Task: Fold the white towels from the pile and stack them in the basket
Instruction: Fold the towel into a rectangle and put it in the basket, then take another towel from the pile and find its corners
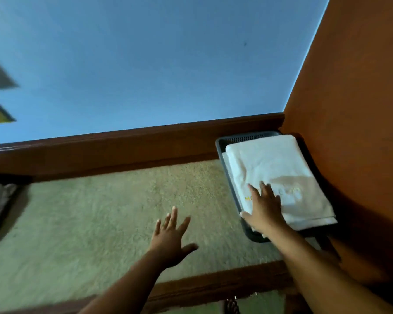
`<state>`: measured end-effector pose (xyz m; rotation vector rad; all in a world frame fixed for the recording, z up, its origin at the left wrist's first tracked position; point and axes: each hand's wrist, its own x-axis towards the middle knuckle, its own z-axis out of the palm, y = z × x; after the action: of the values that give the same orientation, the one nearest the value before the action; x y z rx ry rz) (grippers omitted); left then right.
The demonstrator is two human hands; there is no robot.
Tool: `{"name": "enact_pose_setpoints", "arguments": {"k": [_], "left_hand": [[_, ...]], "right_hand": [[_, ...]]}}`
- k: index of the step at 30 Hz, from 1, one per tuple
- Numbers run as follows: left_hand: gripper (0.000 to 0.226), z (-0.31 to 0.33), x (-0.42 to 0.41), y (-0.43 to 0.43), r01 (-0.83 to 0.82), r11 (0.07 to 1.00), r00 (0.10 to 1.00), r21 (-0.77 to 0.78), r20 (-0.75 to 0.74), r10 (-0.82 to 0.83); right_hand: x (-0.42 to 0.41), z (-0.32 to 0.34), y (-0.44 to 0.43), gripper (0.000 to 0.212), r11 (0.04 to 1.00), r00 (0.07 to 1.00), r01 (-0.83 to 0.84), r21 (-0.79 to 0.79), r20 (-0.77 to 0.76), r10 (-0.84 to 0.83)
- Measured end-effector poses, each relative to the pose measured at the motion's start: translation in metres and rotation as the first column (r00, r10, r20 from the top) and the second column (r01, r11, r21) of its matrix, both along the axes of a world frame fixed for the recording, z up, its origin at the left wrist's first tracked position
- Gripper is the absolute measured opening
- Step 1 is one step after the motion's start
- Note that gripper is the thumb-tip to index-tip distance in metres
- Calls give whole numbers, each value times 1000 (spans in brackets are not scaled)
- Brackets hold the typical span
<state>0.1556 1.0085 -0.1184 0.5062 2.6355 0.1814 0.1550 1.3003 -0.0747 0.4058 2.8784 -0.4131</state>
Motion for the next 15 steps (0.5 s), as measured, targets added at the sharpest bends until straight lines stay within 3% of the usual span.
{"name": "enact_pose_setpoints", "arguments": {"k": [3, 6, 10, 15], "left_hand": [[84, 29, 24, -127, -294, 951, 956, 98, 30, 292], [67, 64, 71, -248, -561, 786, 817, 259, 24, 576], [51, 105, 153, -393, -694, 656, 671, 296, -64, 739], [41, 157, 242, -513, -781, 525, 510, 338, -140, 849]], "right_hand": [[-12, 28, -111, 71, 960, 972, -221, -171, -117, 203], [-3, 50, -237, 57, 870, 905, -424, -253, -149, 398], [32, 79, -402, 43, 661, 751, -656, -363, -234, 617], [69, 119, -566, 40, 417, 543, -829, -373, -357, 760]]}}
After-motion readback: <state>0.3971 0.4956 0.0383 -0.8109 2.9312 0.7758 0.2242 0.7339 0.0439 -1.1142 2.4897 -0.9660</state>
